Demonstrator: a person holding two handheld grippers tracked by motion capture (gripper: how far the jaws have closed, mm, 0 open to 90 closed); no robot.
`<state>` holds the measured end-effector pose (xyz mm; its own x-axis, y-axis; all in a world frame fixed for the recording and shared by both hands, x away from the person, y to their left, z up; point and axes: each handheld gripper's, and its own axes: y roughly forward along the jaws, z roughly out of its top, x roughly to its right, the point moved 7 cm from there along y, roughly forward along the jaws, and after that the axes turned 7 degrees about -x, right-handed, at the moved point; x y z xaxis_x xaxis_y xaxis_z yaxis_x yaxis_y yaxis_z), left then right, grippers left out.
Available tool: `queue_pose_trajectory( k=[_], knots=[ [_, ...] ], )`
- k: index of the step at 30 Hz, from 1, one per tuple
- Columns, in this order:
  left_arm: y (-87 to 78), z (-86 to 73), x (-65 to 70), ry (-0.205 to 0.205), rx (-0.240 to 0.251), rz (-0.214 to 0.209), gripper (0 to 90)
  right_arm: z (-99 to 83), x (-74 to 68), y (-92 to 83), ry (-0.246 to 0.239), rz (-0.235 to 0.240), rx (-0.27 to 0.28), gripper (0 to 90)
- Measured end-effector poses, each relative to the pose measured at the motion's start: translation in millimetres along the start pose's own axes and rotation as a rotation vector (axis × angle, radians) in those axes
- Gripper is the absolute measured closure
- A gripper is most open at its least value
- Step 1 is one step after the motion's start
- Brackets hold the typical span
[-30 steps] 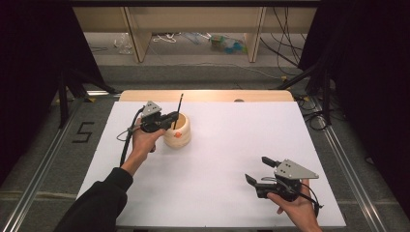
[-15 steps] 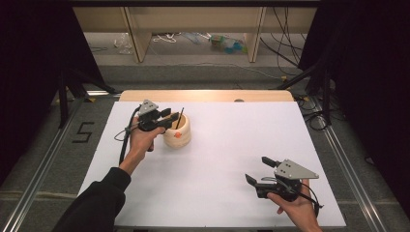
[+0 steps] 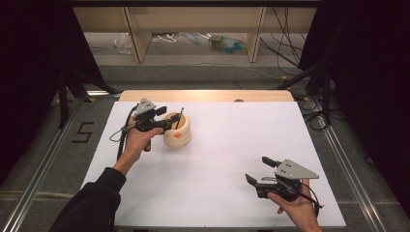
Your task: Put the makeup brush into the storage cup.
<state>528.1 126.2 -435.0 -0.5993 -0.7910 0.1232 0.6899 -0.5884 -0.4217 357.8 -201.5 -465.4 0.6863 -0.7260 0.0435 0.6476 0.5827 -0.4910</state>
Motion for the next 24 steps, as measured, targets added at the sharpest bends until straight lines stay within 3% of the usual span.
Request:
queue_pose_trajectory(
  k=[9, 13, 15, 24],
  knots=[
    [-9.3, -1.3, 9.7, 0.044, -0.021, -0.027, 27.6, -0.6, -1.3, -1.7, 0.011, 0.011, -0.012, 19.7],
    [-11.6, -1.1, 13.4, 0.061, -0.015, -0.034, 26.5, -0.4, 0.5, -1.8, -0.002, 0.003, -0.007, 19.7],
    [-12.7, -0.9, 15.7, 0.066, -0.016, -0.036, 26.5, -1.1, -1.2, -2.3, 0.015, 0.012, -0.017, 19.7],
    [-18.2, -3.0, 35.1, 0.091, -0.011, -0.066, 26.2, -0.4, 0.5, -2.3, -0.002, 0.002, -0.006, 19.7]
  ],
)
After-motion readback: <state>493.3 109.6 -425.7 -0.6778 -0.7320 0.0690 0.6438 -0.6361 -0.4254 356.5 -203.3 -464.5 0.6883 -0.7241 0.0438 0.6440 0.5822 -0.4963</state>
